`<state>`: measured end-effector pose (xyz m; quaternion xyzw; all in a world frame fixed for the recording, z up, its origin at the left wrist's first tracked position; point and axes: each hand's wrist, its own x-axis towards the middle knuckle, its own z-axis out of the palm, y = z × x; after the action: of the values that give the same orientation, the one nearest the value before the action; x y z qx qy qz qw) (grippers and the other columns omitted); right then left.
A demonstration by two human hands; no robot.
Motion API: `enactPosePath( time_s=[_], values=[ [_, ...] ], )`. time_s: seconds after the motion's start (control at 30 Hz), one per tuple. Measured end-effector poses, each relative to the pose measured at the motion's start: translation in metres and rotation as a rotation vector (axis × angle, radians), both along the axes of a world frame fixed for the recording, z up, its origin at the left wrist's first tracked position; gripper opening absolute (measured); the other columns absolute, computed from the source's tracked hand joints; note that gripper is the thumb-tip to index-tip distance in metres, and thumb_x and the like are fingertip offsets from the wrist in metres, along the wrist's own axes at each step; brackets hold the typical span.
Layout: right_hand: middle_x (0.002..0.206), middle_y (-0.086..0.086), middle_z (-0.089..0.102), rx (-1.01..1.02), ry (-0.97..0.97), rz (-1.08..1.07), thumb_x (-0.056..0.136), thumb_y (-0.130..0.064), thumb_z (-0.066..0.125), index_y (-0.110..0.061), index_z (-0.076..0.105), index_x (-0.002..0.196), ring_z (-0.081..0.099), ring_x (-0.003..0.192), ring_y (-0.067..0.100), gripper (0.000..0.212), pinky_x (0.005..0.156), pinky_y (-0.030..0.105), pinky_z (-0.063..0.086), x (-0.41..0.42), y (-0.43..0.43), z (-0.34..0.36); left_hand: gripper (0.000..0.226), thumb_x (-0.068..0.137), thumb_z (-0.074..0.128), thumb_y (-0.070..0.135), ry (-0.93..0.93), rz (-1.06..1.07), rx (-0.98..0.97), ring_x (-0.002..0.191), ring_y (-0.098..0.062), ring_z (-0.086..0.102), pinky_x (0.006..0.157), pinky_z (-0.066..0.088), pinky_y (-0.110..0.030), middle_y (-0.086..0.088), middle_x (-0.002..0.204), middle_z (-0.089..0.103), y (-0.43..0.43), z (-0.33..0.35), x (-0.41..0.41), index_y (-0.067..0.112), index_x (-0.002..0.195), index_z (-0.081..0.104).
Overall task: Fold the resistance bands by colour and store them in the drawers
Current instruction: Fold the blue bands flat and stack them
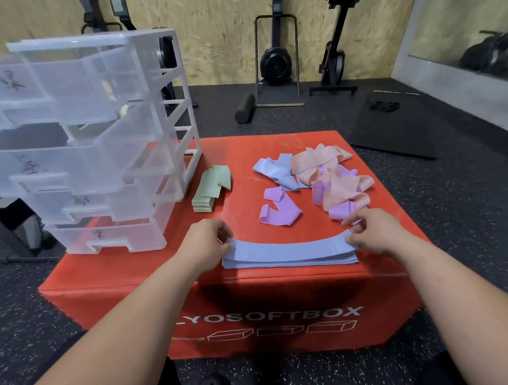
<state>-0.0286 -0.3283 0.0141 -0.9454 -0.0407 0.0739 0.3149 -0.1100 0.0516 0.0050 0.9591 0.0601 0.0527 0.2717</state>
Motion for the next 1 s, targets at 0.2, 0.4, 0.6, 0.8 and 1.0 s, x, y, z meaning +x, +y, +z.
enactPosePath(
  time_s=[0.2, 0.4, 0.6, 0.8, 1.0],
  values=[
    [0.079, -0.008, 0.069, -0.157, -0.004, 0.067, 0.074, -0.010, 0.082, -0.027, 0.075, 0.103, 0.063, 0.071, 0.004, 0.034, 0.062, 0.019, 0.042, -0.002, 0.002, -0.009, 0.015, 0.084, 0.073, 0.014, 0.027, -0.065, 0.113, 0.081, -0.013, 0.062, 0.064, 0.040, -0.017, 0.010, 0.085, 0.068, -0.003, -0.005, 0.002, 0.024, 0.096, 0.076],
    [0.114, -0.008, 0.058, -0.345, -0.108, 0.241, 0.076, -0.042, 0.087, -0.039, 0.069, 0.123, 0.061, 0.108, 0.012, 0.050, 0.090, 0.031, 0.049, 0.001, -0.003, -0.008, 0.037, 0.086, 0.079, 0.029, -0.019, -0.150, 0.182, 0.109, -0.014, 0.058, 0.086, 0.043, -0.026, 0.005, 0.117, 0.061, 0.002, -0.002, 0.006, 0.028, 0.122, 0.071],
    [0.124, -0.022, 0.060, -0.407, -0.058, 0.456, 0.068, -0.043, 0.090, -0.042, 0.067, 0.127, 0.056, 0.115, 0.004, 0.064, 0.097, 0.025, 0.047, -0.006, -0.008, -0.004, 0.079, 0.073, 0.090, 0.049, 0.139, -0.395, 0.250, 0.119, -0.009, 0.054, 0.101, 0.049, -0.032, 0.015, 0.131, 0.059, 0.006, 0.001, -0.001, 0.037, 0.144, 0.056],
    [0.111, -0.027, 0.064, -0.364, -0.063, 0.433, 0.070, -0.039, 0.091, -0.044, 0.069, 0.123, 0.061, 0.099, 0.000, 0.057, 0.091, 0.023, 0.050, -0.005, -0.012, -0.005, 0.069, 0.077, 0.090, 0.039, 0.105, -0.402, 0.261, 0.112, -0.009, 0.059, 0.093, 0.050, -0.028, 0.012, 0.130, 0.066, 0.005, 0.004, -0.001, 0.034, 0.140, 0.061],
    [0.118, -0.025, 0.063, -0.358, -0.071, 0.454, 0.068, -0.048, 0.090, -0.047, 0.068, 0.121, 0.061, 0.104, 0.000, 0.057, 0.095, 0.025, 0.051, -0.003, -0.015, -0.008, 0.074, 0.073, 0.089, 0.048, 0.135, -0.408, 0.259, 0.112, -0.009, 0.060, 0.093, 0.053, -0.031, 0.017, 0.126, 0.064, 0.005, 0.003, 0.004, 0.039, 0.140, 0.058]
  ],
)
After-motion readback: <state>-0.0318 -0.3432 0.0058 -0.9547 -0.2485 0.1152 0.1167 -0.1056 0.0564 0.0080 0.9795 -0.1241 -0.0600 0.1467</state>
